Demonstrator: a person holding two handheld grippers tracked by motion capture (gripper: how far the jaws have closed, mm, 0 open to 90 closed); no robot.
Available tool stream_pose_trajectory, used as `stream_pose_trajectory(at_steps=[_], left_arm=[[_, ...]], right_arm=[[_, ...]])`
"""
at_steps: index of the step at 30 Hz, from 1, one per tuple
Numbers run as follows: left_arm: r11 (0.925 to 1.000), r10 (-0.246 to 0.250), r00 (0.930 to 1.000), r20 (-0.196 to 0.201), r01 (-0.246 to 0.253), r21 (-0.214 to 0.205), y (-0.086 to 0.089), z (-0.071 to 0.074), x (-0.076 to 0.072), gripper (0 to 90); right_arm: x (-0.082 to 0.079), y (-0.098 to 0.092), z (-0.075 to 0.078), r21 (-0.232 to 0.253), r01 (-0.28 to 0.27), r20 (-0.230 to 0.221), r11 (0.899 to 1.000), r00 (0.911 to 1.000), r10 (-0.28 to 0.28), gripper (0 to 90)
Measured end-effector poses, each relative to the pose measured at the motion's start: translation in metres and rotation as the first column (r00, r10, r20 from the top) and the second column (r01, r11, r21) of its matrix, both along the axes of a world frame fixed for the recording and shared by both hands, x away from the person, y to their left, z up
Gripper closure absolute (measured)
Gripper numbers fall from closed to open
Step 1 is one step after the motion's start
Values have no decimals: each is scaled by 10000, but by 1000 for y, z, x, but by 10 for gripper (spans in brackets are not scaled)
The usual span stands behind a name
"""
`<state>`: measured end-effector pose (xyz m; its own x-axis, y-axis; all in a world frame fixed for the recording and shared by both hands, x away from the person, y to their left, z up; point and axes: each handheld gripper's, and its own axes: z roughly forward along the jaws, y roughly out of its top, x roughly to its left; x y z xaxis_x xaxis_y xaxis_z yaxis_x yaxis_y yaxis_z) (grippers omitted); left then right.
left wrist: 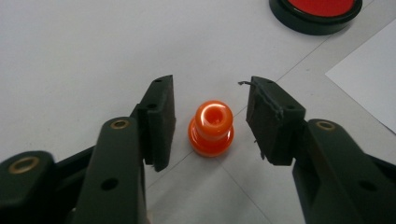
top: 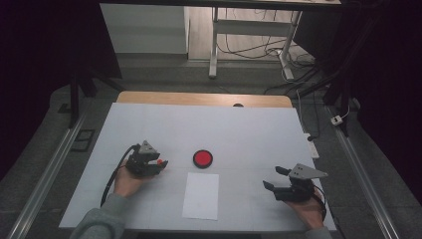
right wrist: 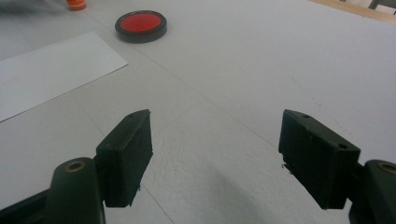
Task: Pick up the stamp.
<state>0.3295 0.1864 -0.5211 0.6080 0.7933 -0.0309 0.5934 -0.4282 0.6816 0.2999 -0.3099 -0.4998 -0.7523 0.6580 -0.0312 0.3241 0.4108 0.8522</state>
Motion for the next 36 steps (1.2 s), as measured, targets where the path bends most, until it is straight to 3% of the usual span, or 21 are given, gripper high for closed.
stream_pose_trajectory(at_steps=[13, 20, 36], left_arm=[[9999, -114, 9997, -235, 117, 94, -1, -3, 1, 603], [9996, -149, 9995, -272, 156, 231, -1, -3, 1, 707], [9990, -259, 9996, -136, 264, 354, -1, -2, 0, 723]], right_arm=[[-2, -3, 2, 53, 93, 54, 9999, 9999, -93, 251], [-2, -3, 2, 32, 92, 54, 10000, 9999, -92, 251], [-1, -1, -1, -144, 130, 65, 9998, 9999, -129, 253]])
